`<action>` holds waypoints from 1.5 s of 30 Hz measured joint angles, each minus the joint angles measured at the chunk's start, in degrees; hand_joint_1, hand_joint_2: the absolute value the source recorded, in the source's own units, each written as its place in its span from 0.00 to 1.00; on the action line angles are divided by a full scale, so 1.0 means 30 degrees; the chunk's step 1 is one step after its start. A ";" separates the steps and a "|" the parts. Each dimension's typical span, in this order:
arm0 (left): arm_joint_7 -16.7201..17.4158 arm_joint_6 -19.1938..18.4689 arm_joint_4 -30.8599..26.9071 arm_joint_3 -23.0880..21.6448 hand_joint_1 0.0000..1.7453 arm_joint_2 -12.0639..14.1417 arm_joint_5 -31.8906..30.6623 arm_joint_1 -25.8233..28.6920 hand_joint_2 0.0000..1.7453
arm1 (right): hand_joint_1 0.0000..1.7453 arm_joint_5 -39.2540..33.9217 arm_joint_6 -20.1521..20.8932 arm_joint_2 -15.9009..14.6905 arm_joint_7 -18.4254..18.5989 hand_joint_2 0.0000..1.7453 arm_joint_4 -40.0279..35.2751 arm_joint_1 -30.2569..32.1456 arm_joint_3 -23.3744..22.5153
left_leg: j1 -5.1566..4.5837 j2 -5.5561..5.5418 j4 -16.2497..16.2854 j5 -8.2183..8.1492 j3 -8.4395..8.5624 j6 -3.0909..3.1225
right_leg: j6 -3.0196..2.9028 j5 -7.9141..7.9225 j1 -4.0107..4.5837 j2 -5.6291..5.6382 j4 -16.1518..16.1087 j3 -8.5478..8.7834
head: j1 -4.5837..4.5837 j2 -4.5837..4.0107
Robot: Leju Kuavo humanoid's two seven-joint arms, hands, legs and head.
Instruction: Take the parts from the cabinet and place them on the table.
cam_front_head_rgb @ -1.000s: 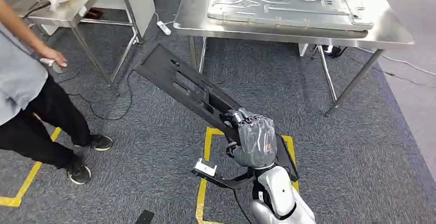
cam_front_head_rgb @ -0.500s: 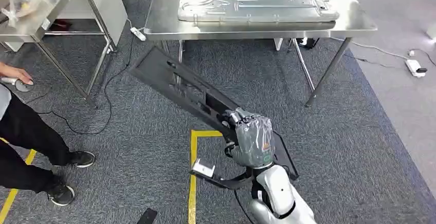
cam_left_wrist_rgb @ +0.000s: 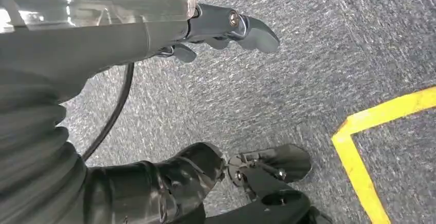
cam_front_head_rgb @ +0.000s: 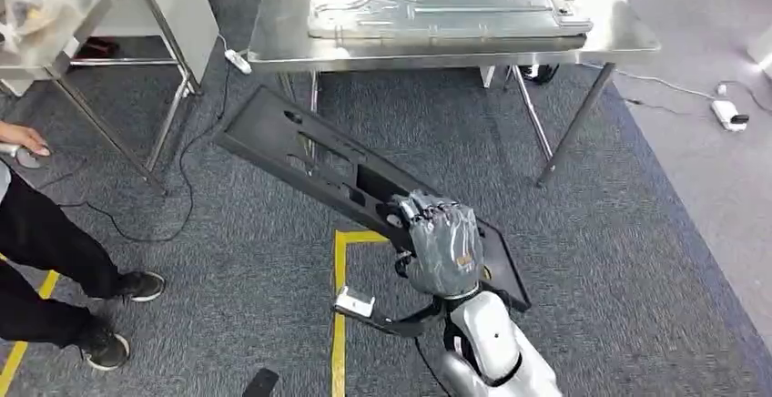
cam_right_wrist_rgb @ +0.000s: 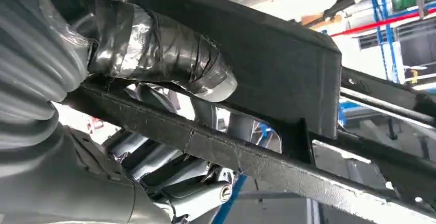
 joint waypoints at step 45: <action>0.0073 -0.0138 0.0000 -0.0073 0.00 0.0102 -0.0073 -0.0186 1.00 | 1.00 -0.0328 0.0088 -0.0087 -0.0073 1.00 0.0364 -0.0188 0.0080 | -0.0118 -0.0305 0.0297 0.0217 -0.0458 0.0084 | -0.0254 -0.0499 0.0028 0.0329 -0.0055 0.0687 | -0.0001 0.0000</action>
